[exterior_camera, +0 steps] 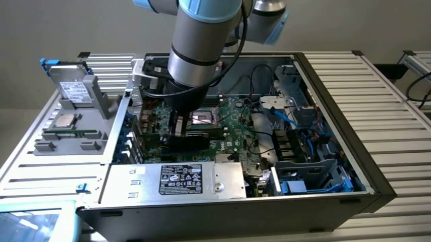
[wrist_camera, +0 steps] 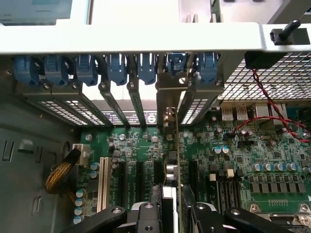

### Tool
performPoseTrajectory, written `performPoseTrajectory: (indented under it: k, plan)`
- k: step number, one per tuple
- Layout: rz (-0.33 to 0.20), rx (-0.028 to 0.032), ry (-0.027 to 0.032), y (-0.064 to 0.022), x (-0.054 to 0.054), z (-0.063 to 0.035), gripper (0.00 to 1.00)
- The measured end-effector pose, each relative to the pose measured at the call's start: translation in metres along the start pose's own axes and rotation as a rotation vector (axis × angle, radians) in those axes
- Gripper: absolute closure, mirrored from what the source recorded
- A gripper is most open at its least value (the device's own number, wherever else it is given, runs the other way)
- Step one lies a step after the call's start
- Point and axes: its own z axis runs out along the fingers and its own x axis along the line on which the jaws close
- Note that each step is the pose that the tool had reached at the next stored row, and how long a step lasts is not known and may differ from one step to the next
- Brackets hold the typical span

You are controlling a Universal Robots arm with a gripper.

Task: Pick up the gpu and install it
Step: 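Insert the gpu into the slot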

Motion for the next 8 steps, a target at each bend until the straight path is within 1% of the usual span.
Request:
performPoseTrajectory:
  k: [1,3,6,8]
  plan:
    - [-0.001,-0.0002,-0.004,-0.0002,0.0,0.0,0.72]
    - [-0.001,-0.0003,-0.0097,-0.0006,0.0001,-0.0002,0.72]
    - [0.0,-0.0004,-0.0138,-0.0017,0.0006,-0.0003,0.72]
    - [0.0,-0.001,-0.0148,-0.0026,0.0015,-0.0006,0.72]
